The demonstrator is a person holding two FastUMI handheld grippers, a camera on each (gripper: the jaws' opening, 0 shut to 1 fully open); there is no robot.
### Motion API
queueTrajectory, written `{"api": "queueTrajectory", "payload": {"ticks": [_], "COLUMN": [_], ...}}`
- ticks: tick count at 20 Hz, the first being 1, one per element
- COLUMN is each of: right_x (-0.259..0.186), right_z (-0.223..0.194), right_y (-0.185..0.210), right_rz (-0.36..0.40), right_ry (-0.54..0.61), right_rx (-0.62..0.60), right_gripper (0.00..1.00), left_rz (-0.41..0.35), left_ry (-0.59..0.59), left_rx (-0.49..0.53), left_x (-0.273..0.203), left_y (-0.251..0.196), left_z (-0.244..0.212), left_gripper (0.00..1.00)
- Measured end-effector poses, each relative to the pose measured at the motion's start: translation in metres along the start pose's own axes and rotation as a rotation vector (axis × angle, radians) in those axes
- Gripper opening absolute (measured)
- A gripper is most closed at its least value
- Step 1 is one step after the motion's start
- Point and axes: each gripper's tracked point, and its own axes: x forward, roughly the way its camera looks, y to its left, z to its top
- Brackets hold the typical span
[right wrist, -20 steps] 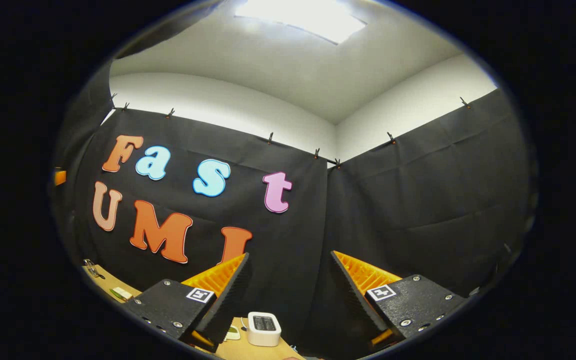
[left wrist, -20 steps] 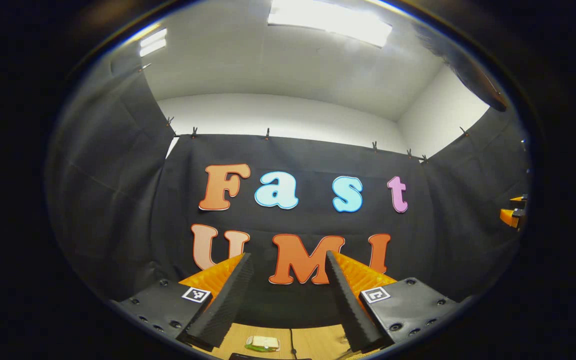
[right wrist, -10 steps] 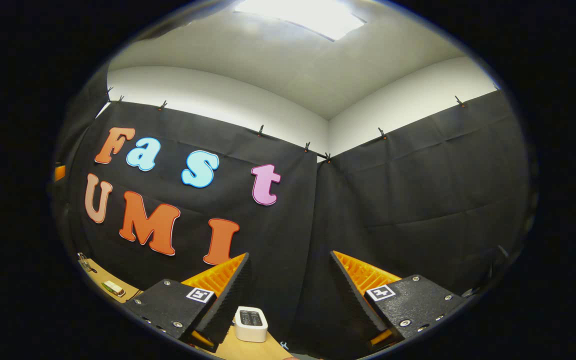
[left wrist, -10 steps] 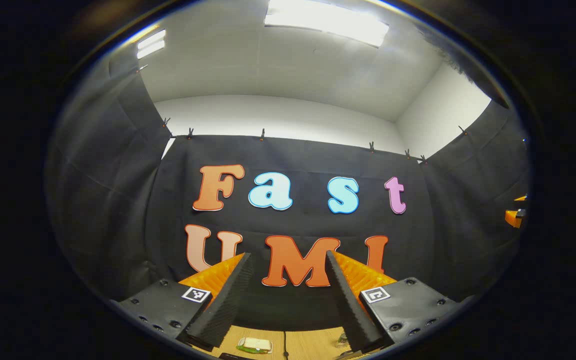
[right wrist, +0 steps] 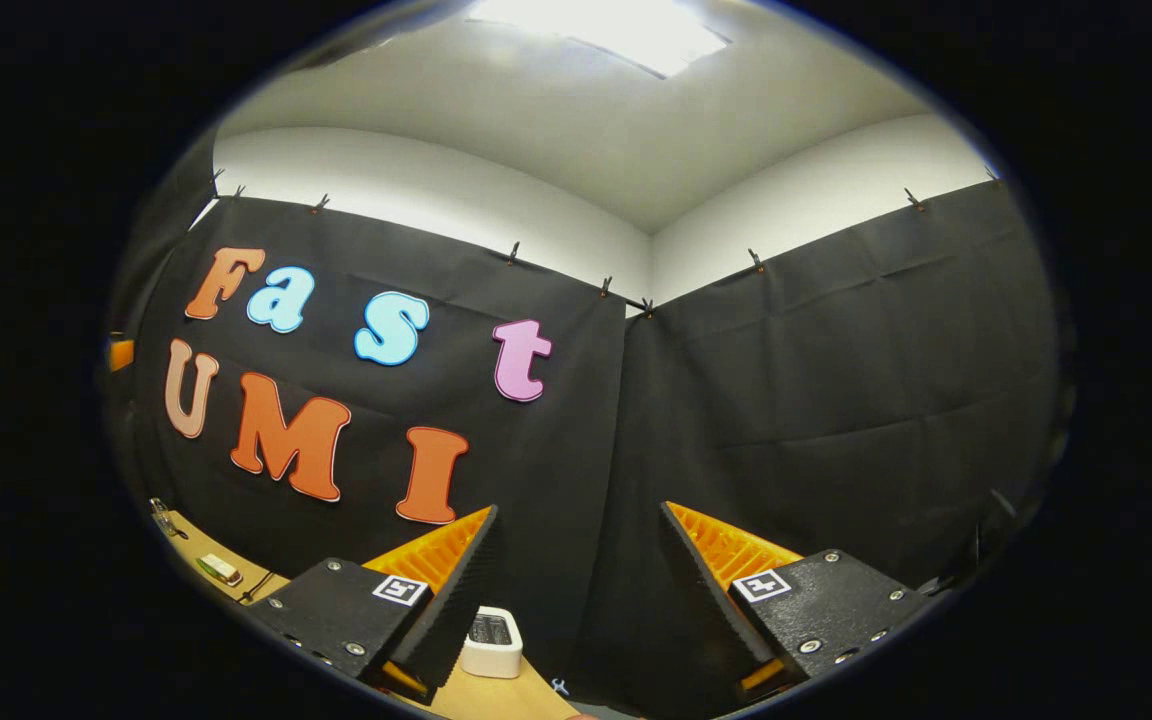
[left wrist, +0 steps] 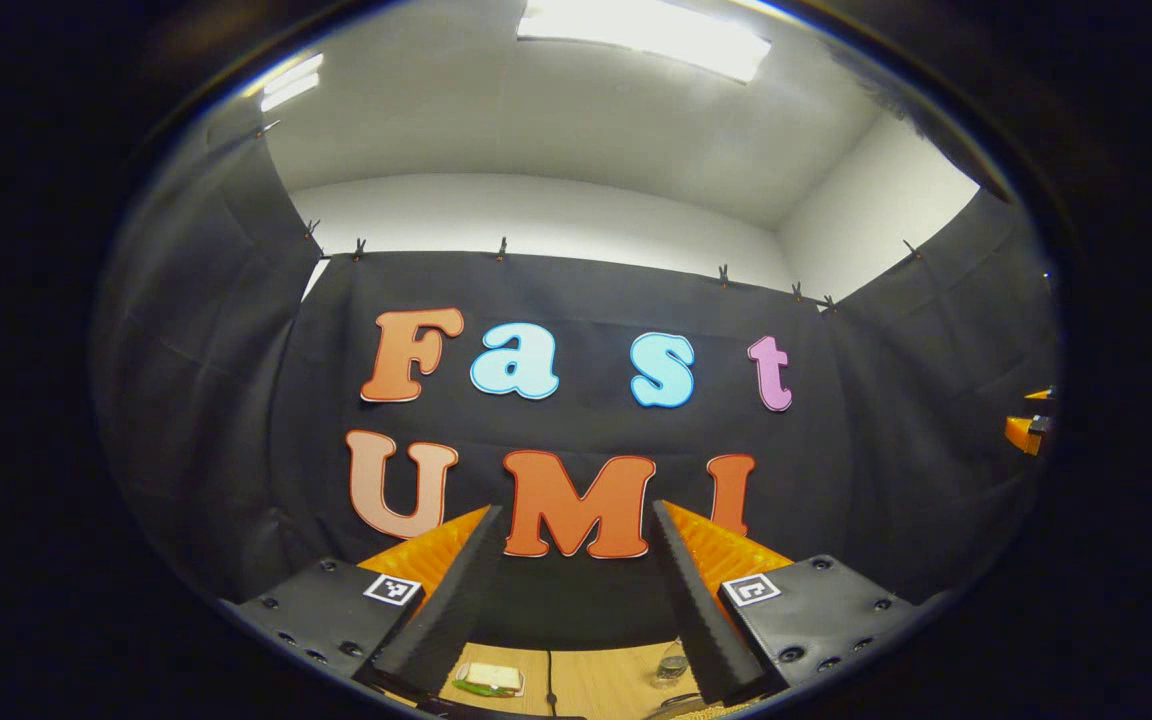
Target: First push the handle of the pot to place it horizontally, then grasp the pot with both hands and set it on the induction cooktop.
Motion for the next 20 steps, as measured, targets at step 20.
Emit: {"api": "queueTrajectory", "payload": {"ticks": [20], "right_x": [-0.096], "right_z": [-0.167], "right_y": [0.2], "right_rz": [0.438], "right_ry": [0.504], "right_rx": [0.126], "right_gripper": [0.59], "left_rz": [0.098], "left_ry": [0.02], "left_rx": [0.01], "left_x": [-0.017], "left_y": [0.051], "left_z": [-0.011], "left_gripper": [0.94]}}
